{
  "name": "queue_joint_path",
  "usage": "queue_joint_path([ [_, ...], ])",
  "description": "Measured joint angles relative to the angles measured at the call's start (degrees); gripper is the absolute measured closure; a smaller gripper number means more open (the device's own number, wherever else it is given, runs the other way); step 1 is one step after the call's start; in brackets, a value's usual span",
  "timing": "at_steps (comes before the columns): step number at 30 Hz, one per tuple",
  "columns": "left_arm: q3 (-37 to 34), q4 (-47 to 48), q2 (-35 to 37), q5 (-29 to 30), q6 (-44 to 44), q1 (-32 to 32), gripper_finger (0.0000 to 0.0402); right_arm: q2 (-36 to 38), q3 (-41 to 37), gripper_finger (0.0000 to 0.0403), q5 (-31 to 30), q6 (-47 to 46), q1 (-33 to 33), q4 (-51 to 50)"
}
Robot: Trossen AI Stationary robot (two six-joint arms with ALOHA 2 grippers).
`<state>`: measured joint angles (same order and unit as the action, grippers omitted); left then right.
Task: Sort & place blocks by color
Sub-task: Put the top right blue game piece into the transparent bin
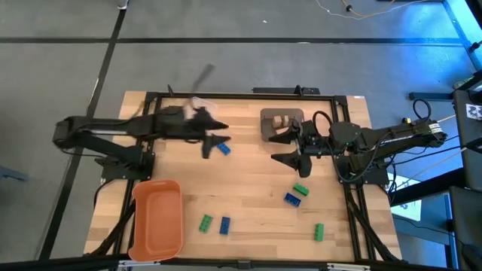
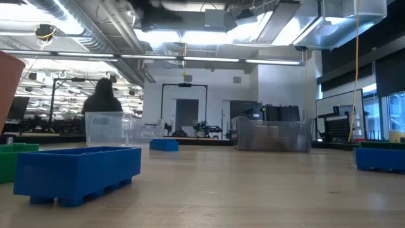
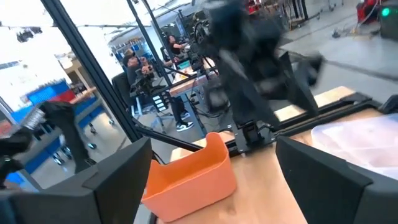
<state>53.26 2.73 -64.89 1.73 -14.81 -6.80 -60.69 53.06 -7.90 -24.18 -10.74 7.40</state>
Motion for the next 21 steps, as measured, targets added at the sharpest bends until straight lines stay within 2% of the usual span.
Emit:
queue_joint_path([
  [3,5.5,11.9,-8.8,-4.7,6.8,-3.1,0.0172,0.0,0.0,0.0059,0.0,2.0,0.0,-0.1],
  [5,9.0,20.4,-14.6,-5.2,14.6,-4.4,0.0172,0.0,0.0,0.0059,0.0,2.2,0.0,-0.1],
  [7,11.9,28.1,-19.9,-3.4,23.1,-5.0,0.0172,0.0,0.0,0.0059,0.0,2.3,0.0,-0.1],
  [10,14.3,35.0,-26.4,2.1,35.3,-5.1,0.0172,0.0,0.0,0.0059,0.0,2.2,0.0,-0.2],
  [15,14.5,36.1,-33.9,5.8,50.0,-5.1,0.0172,0.0,0.0,0.0059,0.5,2.2,0.0,-0.2],
  [21,14.5,33.6,-39.0,5.8,54.4,-5.1,0.0172,0.0,0.0,0.0059,0.5,2.2,0.0,-0.2],
])
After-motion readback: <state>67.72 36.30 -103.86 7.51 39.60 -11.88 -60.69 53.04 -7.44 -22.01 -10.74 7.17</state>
